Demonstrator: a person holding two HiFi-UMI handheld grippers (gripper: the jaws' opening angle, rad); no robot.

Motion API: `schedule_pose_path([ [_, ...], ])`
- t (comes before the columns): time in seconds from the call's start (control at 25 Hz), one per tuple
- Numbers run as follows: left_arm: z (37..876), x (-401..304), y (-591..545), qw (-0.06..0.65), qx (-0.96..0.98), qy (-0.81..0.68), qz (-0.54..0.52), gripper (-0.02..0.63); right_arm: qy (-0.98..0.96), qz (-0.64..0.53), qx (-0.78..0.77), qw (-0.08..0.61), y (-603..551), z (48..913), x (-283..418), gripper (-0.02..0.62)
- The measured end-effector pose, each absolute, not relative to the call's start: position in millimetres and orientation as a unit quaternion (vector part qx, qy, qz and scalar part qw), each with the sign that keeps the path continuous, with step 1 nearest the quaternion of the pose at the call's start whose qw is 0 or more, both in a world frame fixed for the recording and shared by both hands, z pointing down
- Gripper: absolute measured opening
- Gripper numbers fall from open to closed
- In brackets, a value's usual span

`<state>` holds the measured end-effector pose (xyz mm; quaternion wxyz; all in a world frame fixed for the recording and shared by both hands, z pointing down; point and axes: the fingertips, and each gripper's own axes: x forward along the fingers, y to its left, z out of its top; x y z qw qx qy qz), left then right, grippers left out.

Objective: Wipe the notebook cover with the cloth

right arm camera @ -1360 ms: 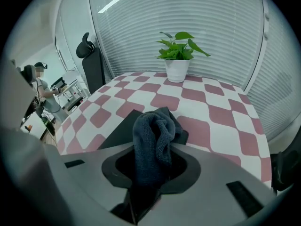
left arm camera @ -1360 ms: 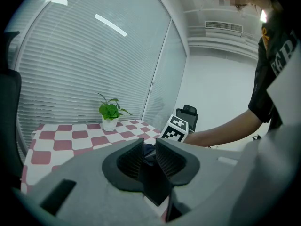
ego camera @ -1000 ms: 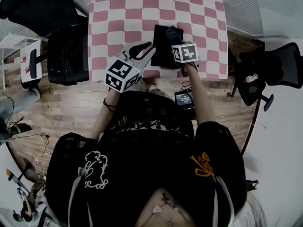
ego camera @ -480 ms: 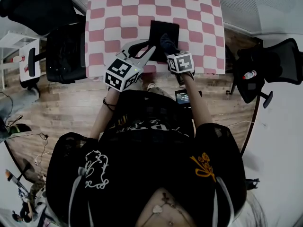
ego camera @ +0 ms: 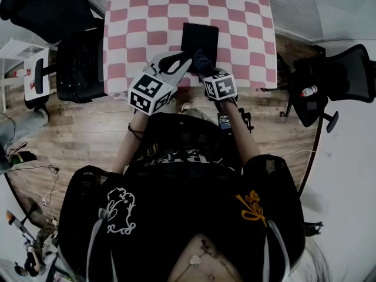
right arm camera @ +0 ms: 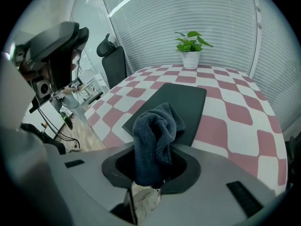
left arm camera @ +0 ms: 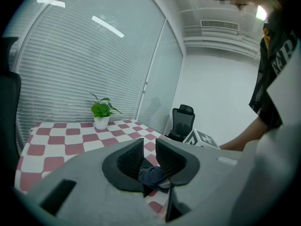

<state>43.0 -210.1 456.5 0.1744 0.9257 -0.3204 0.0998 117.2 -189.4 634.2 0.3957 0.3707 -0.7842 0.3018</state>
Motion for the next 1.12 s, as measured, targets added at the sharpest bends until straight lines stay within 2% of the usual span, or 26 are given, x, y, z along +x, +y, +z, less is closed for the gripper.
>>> schedule_pose_path([
  [0.4,455,49,-209,0.171,0.928,-0.315,0.101,0.074,-0.783,0.334,0.358,0.384,-166,639,119,0.091],
  [0.76,457,47,-223,0.173,0.93,-0.309,0.103,0.074,-0.793,0.308,0.4,0.342,-225,591,142,0.091],
  [1.12,457,44,-243,0.174,0.932,-0.301,0.106,0.074,-0.772,0.242,0.431,0.399,-304,597,186,0.091],
])
